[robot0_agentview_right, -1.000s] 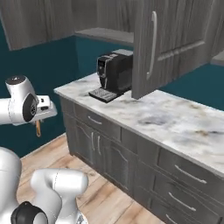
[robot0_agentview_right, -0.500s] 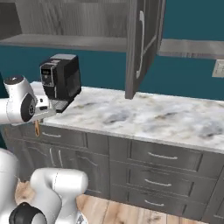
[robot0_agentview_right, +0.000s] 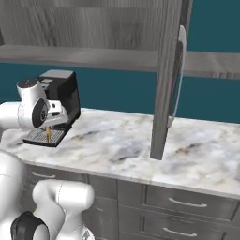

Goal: Organize the utensils by type. Pick up the wooden spoons from the counter and place them in the open cabinet. Then pick up the metallic utensils from the counter and place them in the open drawer.

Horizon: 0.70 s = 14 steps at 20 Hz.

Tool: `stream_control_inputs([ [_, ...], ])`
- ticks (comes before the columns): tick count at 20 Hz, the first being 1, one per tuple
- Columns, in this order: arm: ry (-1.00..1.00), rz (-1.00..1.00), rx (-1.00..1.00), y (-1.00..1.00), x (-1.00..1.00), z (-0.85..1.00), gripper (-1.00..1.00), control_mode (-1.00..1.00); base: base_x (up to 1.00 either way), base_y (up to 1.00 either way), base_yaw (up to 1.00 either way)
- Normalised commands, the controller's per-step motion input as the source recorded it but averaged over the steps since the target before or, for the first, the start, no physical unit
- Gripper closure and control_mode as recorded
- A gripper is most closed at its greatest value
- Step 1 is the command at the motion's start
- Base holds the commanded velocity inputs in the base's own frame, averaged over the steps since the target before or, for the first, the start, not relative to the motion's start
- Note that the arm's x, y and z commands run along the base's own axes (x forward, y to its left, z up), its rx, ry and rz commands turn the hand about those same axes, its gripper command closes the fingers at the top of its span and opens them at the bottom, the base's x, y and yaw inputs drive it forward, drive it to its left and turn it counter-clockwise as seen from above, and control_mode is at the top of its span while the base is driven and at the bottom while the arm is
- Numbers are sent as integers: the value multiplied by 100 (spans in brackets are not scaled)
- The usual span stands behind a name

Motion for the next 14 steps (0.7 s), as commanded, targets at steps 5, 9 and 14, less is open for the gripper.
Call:
stream_control_inputs([
  [5,0,0,0,0,0,0,100,100,61,39,-21],
  [9,0,0,0,0,0,0,100,100,29,15,-7],
  [14,-6,0,0,0,-1,0,100,-100,-1,0,0],
])
